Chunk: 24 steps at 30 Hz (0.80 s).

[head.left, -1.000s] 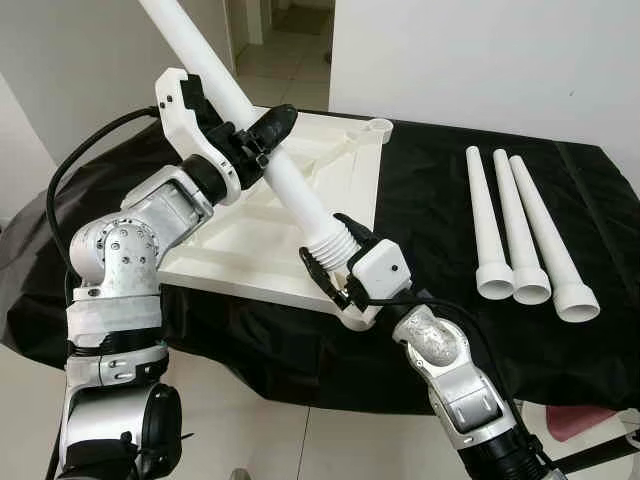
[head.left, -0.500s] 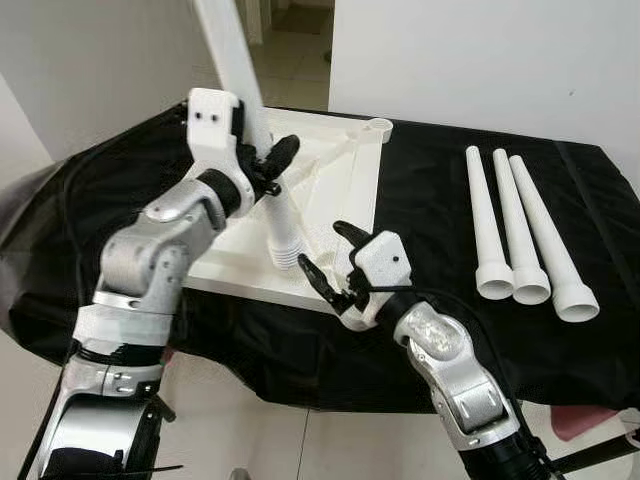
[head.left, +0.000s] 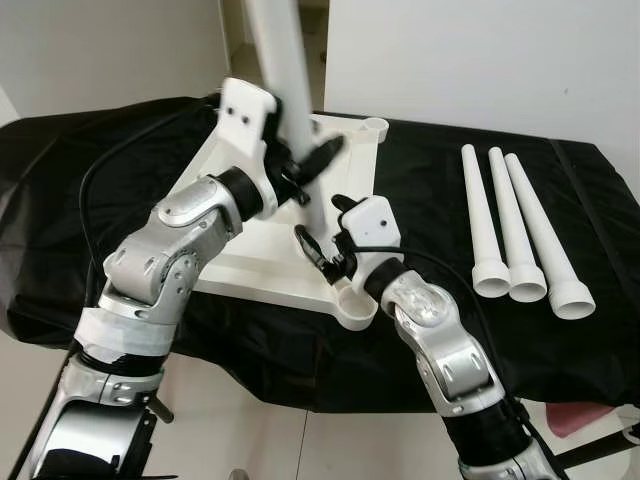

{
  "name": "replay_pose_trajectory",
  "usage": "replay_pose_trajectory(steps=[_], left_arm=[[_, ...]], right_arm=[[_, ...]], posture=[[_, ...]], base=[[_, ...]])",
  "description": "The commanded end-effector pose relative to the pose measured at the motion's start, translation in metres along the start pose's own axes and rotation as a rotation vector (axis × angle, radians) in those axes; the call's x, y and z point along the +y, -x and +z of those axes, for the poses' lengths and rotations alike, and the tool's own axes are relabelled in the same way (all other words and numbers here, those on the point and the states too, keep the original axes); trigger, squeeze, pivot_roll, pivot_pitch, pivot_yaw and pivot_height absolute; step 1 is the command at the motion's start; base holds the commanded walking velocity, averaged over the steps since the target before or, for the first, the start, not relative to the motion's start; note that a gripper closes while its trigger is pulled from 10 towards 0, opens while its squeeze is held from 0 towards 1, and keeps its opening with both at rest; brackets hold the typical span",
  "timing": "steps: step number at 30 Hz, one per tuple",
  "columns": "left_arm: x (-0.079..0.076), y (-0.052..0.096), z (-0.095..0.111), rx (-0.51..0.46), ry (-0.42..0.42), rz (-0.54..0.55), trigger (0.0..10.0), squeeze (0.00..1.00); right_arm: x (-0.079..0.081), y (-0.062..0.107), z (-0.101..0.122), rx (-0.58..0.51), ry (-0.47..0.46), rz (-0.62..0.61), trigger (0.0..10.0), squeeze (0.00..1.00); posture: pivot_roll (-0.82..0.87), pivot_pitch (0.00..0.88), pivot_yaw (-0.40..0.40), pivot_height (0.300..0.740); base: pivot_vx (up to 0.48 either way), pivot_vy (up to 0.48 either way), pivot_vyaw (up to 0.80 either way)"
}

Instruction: Building children table

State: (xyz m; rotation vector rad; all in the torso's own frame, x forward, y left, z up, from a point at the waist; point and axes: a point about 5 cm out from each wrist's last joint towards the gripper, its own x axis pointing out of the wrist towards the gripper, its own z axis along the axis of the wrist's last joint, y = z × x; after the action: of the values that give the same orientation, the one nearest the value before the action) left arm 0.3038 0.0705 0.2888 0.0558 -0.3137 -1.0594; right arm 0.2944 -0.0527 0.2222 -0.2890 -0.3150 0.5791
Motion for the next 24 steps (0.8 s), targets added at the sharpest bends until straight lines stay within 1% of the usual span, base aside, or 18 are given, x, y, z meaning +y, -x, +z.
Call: replay_pose_trajectory(steps=[1, 4, 8, 12, 14, 17, 18, 20, 21, 23, 24], left_arm=[[-0.004, 0.0, 0.002, -0.007, -0.022, -0.028, 0.0, 0.0], [-0.008, -0.002, 0.002, -0.008, -0.009, -0.054, 0.0, 0.0], [-0.011, -0.004, 0.0, -0.001, -0.01, -0.068, 0.0, 0.0], [-0.008, -0.006, -0.002, 0.003, -0.04, -0.059, 0.0, 0.0], [-0.006, -0.007, -0.004, 0.022, -0.073, -0.041, 0.0, 0.0], [-0.006, -0.008, -0.006, 0.029, -0.08, -0.036, 0.0, 0.0], [-0.008, -0.008, -0.006, 0.024, -0.062, -0.051, 0.0, 0.0], [-0.01, -0.008, -0.006, 0.02, -0.045, -0.067, 0.0, 0.0], [-0.011, -0.007, -0.006, 0.023, -0.041, -0.075, 0.0, 0.0], [-0.011, -0.007, -0.006, 0.026, -0.039, -0.079, 0.0, 0.0], [-0.012, -0.006, -0.007, 0.033, -0.032, -0.089, 0.0, 0.0]], right_arm=[[-0.001, -0.003, 0.001, 0.002, 0.015, -0.007, 10.0, 0.0], [0.001, -0.009, 0.002, 0.002, 0.048, -0.002, 10.0, 0.0], [0.003, -0.013, 0.003, -0.002, 0.063, 0.0, 10.0, 0.0], [0.006, -0.015, 0.006, -0.004, 0.068, 0.01, 10.0, 0.0], [0.008, -0.014, 0.006, -0.001, 0.068, 0.016, 10.0, 0.0], [0.008, -0.013, 0.007, 0.002, 0.07, 0.015, 10.0, 0.0], [0.009, -0.013, 0.007, -0.002, 0.075, 0.007, 5.1, 0.0], [0.009, -0.012, 0.007, -0.007, 0.079, 0.0, 5.1, 0.0], [0.009, -0.012, 0.007, -0.017, 0.09, -0.003, 3.6, 0.0], [0.009, -0.013, 0.007, -0.023, 0.098, -0.005, 3.6, 0.0], [0.009, -0.013, 0.008, -0.031, 0.105, -0.009, 1.8, 0.0]], posture=[[-0.05, 0.048, 0.03, 0.74], [-0.05, 0.048, 0.03, 0.74], [-0.05, 0.048, 0.03, 0.74], [-0.05, 0.05, 0.028, 0.74], [-0.05, 0.05, 0.028, 0.74], [-0.05, 0.052, 0.028, 0.74], [-0.05, 0.053, 0.029, 0.74], [-0.05, 0.053, 0.029, 0.74], [-0.05, 0.053, 0.03, 0.74], [-0.05, 0.053, 0.03, 0.74], [-0.05, 0.053, 0.03, 0.74]], base=[[0.0, 0.0, 0.0], [0.0, 0.0, 0.0], [0.0, 0.0, 0.0], [0.0, 0.0, 0.0], [0.0, 0.0, 0.0], [0.0, 0.0, 0.0], [0.0, 0.0, 0.0], [0.0, 0.0, 0.0], [0.0, 0.0, 0.0], [0.0, 0.0, 0.0], [0.0, 0.0, 0.0]])
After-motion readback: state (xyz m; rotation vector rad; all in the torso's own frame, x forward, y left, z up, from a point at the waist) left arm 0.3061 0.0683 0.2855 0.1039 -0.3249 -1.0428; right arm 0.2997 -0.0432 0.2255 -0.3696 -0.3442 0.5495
